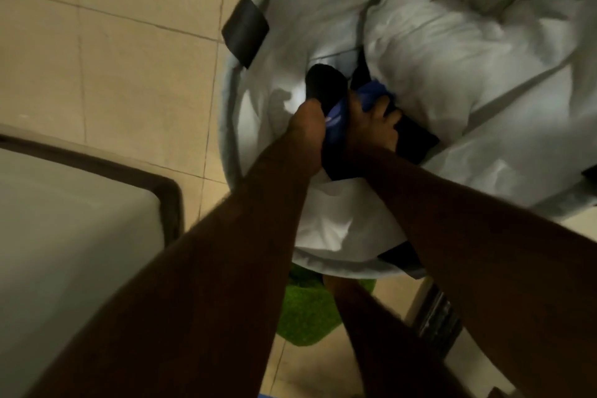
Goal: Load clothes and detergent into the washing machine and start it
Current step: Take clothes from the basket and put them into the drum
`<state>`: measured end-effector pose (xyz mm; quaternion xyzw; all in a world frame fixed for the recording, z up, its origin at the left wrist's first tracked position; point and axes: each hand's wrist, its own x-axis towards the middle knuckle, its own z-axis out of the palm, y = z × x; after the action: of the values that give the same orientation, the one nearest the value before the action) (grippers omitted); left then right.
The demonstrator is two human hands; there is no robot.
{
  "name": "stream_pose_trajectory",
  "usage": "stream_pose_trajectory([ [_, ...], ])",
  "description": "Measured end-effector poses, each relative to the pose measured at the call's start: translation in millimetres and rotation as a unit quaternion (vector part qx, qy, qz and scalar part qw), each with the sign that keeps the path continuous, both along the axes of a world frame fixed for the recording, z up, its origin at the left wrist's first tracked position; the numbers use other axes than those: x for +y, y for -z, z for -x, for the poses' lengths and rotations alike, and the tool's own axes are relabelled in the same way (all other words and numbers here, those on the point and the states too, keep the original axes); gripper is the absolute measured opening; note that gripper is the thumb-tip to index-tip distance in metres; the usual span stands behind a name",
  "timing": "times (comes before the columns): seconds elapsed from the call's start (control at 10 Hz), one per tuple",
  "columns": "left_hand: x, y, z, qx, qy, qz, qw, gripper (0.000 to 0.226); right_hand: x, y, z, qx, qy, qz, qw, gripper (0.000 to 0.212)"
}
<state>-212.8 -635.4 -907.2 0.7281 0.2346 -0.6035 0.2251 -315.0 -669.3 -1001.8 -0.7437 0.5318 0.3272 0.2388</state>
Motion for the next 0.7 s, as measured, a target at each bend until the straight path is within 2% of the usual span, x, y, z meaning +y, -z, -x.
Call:
stream_pose_trajectory([
  [0.1,-3.4,-8.0,-0.9,-0.012,-0.031,0.042,0.999,0.054,-18.8,2.9,-0.2,-0.033,0.004,0.07,0.997,0.049],
  [0.2,-8.6,-24.5,-2.5,-0.006,-0.042,0.078,0.996,0.05,-36.2,-0.1,4.0,-0.057,-0.016,-0.038,0.998,0.048],
  [0.4,-2.4,-57.0,-8.3,-0.055,-0.019,0.079,0.995,0.049,-49.5,-83.6,0.0,-0.12,-0.002,-0.071,0.99,0.056],
  [0.5,-4.2,-99.6,-11.6,-0.022,-0.044,0.145,0.988,0.053,-64.8,-152.8,2.9,-0.187,0.059,-0.069,0.978,0.054],
  [0.6,-5.3,-144.2,-14.8,0.018,-0.092,0.193,0.977,0.055,-82.2,-220.3,8.1,-0.283,0.159,-0.093,0.941,0.052],
  [0.7,-7.4,-183.4,-19.3,0.027,-0.125,0.243,0.962,0.046,-98.7,-276.1,11.4,-0.428,0.263,-0.179,0.846,0.053],
])
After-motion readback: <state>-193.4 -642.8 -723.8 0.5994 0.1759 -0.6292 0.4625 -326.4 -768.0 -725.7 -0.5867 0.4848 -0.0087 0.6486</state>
